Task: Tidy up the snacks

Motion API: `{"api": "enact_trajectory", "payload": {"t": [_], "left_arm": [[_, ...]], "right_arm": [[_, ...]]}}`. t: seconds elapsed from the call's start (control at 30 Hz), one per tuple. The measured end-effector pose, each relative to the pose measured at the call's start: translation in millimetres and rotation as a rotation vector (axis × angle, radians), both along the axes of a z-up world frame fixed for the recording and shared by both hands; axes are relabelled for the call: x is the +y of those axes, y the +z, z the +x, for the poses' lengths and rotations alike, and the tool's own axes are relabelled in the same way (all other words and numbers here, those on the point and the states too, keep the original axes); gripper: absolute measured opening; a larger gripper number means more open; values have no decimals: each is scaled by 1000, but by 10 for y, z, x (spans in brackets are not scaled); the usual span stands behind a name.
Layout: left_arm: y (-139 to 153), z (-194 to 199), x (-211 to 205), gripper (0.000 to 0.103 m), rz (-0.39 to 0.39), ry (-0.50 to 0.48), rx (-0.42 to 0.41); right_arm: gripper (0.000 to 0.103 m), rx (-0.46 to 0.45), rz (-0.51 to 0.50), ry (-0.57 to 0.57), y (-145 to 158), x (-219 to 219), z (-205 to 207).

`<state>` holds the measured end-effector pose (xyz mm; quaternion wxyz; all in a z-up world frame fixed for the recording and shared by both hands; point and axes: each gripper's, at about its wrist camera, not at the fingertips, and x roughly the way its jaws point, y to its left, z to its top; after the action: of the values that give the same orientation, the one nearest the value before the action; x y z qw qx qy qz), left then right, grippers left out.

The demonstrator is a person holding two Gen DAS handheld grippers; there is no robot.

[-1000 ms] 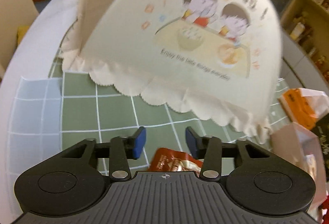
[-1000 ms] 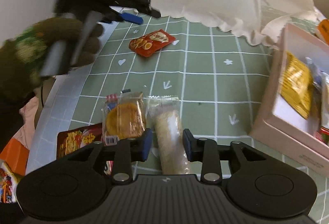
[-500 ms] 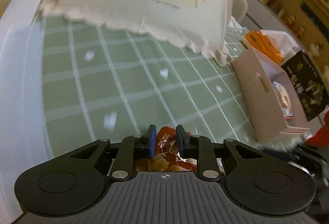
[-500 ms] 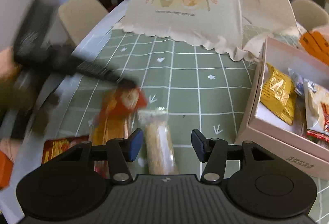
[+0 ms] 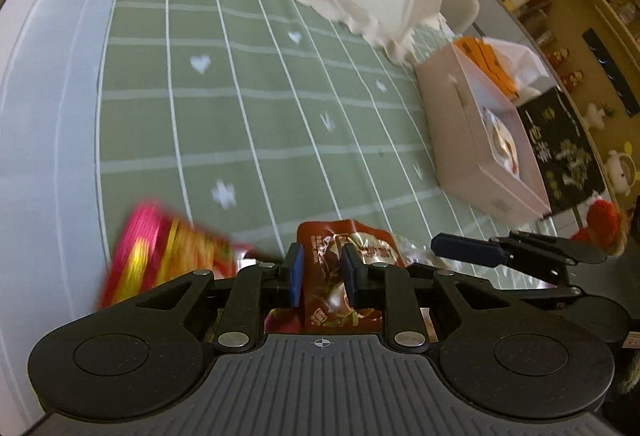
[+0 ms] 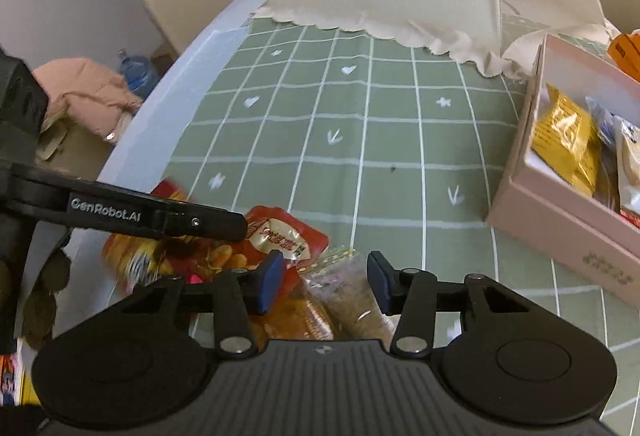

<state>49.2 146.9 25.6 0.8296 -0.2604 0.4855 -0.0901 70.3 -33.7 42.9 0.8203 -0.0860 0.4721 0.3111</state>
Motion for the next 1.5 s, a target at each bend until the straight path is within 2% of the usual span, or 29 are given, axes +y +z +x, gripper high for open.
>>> {"api": "enact_trajectory", "payload": {"t": [0.03, 0.1, 0.17, 0.3, 0.4, 0.43, 0.5, 0.57, 0.63, 0.73, 0.83, 0.93, 1.1, 1.2, 1.27, 1.4, 1.5], "left_arm": [[-2, -51, -41, 24, -3, -5, 6], [-10, -133, -121, 24, -2, -12, 14], [-16, -200, -185, 24, -1, -22, 22], [-3, -255, -267, 24, 17, -24, 36], [68, -279, -306, 25, 59, -26, 40], [117, -294, -337, 25, 98, -32, 33], [198, -309, -387, 25, 160, -43, 15], [264, -318, -429, 25, 193, -50, 1], [308, -323, -476, 25, 193, -66, -10], [347, -322, -661, 25, 169, -150, -7], [261, -314, -910, 25, 95, -261, 62], [144, -288, -1035, 25, 94, -279, 120], [184, -128, -1063, 26, 126, -230, 78], [385, -40, -1094, 26, 144, -247, -6], [467, 23, -1089, 26, 190, -226, -40], [441, 139, -1034, 26, 353, -170, -41], [387, 179, -1024, 26, 403, -170, -29]], "right_arm": [[48, -3, 1, 29, 16, -41, -69], [62, -10, -1, 80, 27, -90, -199], [69, -32, -21, 142, 9, -107, -332], [69, -173, -134, 239, -62, 1, -597], [68, -214, -156, 267, -73, -20, -690], [66, -211, -151, 262, -63, -53, -688], [55, -204, -136, 229, -38, -140, -650], [52, -192, -122, 172, -8, -270, -604], [49, -186, -132, 108, -3, -393, -553], [49, -183, -167, 23, -14, -613, -520], [49, -136, -121, -21, 13, -852, -561], [49, -122, -102, -23, 18, -992, -649], [49, -107, -91, -28, -25, -958, -770], [49, -111, -82, 6, 0, -874, -852], [50, -122, -97, 8, 0, -841, -876], [50, -112, -99, -42, -1, -858, -830], [50, -119, -76, -67, 48, -893, -808]]}}
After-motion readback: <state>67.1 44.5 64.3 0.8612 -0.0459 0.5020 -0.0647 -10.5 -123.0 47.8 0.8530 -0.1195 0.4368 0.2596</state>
